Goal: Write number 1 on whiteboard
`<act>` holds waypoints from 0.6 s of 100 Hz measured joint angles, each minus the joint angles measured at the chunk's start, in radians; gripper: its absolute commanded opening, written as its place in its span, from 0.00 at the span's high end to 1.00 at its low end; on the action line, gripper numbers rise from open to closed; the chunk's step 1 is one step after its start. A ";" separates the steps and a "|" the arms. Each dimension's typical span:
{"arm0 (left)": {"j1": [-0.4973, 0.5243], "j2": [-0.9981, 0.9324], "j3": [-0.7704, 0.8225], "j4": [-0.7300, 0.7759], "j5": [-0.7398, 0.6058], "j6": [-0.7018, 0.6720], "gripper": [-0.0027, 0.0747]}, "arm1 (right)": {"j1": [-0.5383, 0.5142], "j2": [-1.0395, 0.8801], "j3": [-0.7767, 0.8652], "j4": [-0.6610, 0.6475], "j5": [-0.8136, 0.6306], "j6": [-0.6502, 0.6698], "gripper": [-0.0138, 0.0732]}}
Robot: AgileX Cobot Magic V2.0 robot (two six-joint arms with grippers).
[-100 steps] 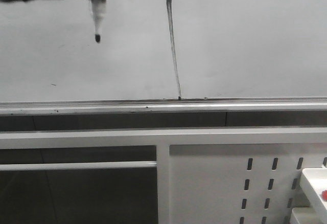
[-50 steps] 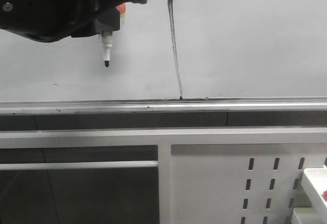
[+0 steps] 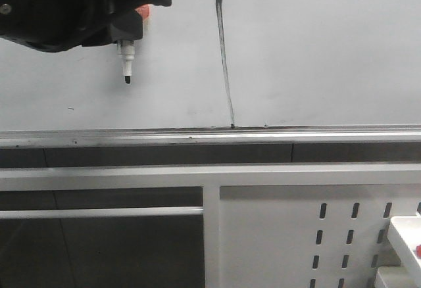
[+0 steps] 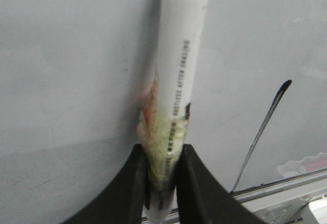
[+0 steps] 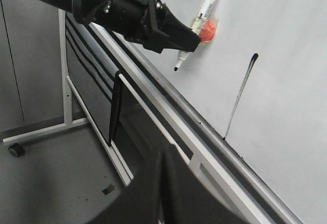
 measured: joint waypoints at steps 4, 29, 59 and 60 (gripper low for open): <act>0.000 0.000 0.000 0.001 0.000 -0.002 0.99 | 0.000 0.000 0.000 0.001 0.000 0.003 0.90; 0.057 0.000 -0.011 0.031 0.078 -0.002 0.99 | 0.000 0.000 0.000 0.005 -0.001 0.002 0.90; 0.115 0.000 -0.050 0.033 0.196 -0.002 0.99 | 0.000 0.000 0.000 0.026 -0.002 0.002 0.90; 0.115 0.000 -0.050 0.033 0.196 -0.002 0.99 | 0.000 0.000 0.000 0.028 -0.002 0.002 0.90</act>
